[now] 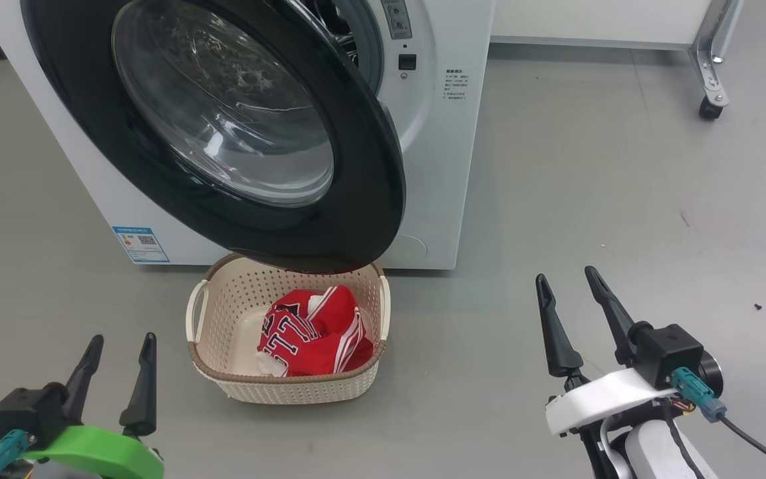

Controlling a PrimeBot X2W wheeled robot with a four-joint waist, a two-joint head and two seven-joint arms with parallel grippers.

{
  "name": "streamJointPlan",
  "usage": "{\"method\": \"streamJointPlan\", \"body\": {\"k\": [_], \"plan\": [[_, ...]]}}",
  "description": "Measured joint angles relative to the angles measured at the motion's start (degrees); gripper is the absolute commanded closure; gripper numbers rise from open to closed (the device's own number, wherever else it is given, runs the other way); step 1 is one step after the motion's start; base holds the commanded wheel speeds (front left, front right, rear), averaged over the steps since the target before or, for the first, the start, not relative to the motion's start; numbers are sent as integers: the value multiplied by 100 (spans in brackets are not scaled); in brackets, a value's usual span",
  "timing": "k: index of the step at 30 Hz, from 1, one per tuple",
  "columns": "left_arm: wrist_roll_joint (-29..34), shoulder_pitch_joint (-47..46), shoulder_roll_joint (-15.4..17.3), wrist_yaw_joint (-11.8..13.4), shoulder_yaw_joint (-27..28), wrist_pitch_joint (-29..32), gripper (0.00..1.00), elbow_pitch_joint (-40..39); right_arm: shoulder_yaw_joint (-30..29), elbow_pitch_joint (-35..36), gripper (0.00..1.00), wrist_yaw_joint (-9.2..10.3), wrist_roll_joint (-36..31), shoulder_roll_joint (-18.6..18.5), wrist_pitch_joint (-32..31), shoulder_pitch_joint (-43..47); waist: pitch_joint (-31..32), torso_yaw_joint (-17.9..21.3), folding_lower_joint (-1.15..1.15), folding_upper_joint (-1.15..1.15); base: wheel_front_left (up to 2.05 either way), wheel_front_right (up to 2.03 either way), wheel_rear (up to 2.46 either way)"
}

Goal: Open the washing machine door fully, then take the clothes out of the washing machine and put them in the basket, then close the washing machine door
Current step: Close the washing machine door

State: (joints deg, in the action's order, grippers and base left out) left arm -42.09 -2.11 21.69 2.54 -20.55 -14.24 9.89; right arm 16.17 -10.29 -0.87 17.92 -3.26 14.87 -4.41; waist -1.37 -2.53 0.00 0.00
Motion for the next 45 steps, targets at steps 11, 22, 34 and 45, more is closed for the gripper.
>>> {"method": "streamJointPlan", "body": {"k": [11,22,34,45], "plan": [[138,158,-181,19,0,-1,0,-91,-2,-37,0,-9,-43,4,0,25,15,44,0,0,0,0,0],[249,219,-282,20,87,-2,0,-119,-38,-43,0,-26,-45,7,0,27,31,63,0,0,0,0,0],[445,228,-415,18,264,-2,0,-257,-68,-43,0,-52,-53,11,0,27,11,54,0,0,0,0,0],[534,261,-470,-33,355,-2,0,-291,-87,-42,0,-58,-53,15,0,27,-29,42,0,0,0,0,0]]}}
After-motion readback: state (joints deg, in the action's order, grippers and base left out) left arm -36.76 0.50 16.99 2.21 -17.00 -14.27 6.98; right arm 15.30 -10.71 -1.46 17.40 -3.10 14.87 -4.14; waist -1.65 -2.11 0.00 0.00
